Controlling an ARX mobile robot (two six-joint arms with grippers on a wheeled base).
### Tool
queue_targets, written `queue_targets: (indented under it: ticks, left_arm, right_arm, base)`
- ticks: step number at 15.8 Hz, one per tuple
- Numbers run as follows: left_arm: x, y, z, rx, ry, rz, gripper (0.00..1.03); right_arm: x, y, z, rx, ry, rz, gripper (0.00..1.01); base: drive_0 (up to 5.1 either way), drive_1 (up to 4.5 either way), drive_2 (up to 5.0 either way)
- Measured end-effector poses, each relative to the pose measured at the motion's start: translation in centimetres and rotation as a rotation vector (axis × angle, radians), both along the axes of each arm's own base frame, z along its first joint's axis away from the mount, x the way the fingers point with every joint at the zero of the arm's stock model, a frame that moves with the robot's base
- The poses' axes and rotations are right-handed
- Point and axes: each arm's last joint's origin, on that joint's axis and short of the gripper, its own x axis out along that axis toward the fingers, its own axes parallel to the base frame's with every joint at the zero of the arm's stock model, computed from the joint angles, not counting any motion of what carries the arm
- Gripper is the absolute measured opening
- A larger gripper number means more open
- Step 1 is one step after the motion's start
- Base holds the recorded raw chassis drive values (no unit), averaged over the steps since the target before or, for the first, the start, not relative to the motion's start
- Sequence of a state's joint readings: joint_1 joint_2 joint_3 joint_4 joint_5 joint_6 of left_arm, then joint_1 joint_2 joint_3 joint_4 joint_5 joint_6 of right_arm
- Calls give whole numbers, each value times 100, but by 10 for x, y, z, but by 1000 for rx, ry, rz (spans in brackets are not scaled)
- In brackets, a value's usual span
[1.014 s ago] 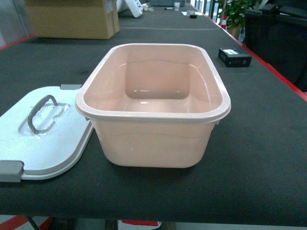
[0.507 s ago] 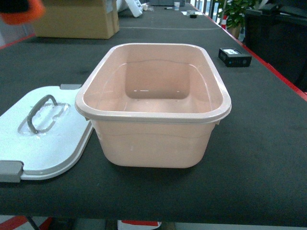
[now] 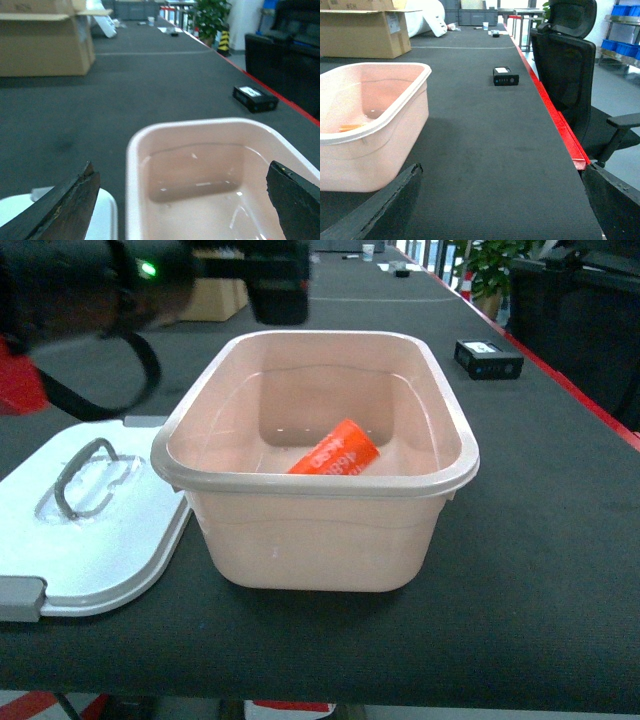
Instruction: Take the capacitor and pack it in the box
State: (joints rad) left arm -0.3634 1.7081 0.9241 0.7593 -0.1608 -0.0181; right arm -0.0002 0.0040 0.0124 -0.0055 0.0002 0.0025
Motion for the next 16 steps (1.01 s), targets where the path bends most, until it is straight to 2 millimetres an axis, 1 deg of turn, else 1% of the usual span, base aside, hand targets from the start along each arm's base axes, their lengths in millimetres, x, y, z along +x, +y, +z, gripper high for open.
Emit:
queue_targets:
  ticks: [1, 2, 3, 4, 5, 6, 7, 9, 11, 12, 16]
  left_arm:
    - [-2, 23, 9, -10, -29, 41, 97]
    - [-2, 57, 15, -15, -61, 102, 98]
    - [0, 95, 6, 10, -57, 180, 98]
    - [4, 121, -11, 29, -25, 235, 98]
    - [12, 140, -36, 47, 24, 272, 98]
    - [17, 147, -56, 55, 61, 278, 98]
    - [28, 148, -83, 61, 110, 258, 98]
    - [49, 145, -121, 65, 188, 224, 98]
    - [62, 146, -149, 72, 258, 215, 98]
    - [64, 146, -151, 75, 264, 215, 96]
    - [65, 148, -153, 74, 296, 204, 53]
  right_arm:
    - [0, 0, 0, 0, 0, 0, 98]
    - [0, 0, 0, 0, 0, 0, 98]
    - [0, 0, 0, 0, 0, 0, 98]
    - [0, 0, 0, 0, 0, 0, 98]
    - [0, 0, 0, 0, 0, 0, 98]
    - [0, 0, 0, 0, 0, 0, 98]
    - [0, 0, 0, 0, 0, 0, 98]
    - [0, 0, 0, 0, 0, 0, 98]
    - [0, 0, 0, 0, 0, 0, 98]
    - [0, 0, 0, 0, 0, 0, 98]
    - [0, 0, 0, 0, 0, 0, 98]
  base:
    - [0, 0, 0]
    - [0, 0, 0]
    - [0, 0, 0]
    - [0, 0, 0]
    - [0, 0, 0]
    - [0, 0, 0]
    - [0, 0, 0]
    - [0, 0, 0]
    - [0, 0, 0]
    - [0, 0, 0]
    - [0, 0, 0]
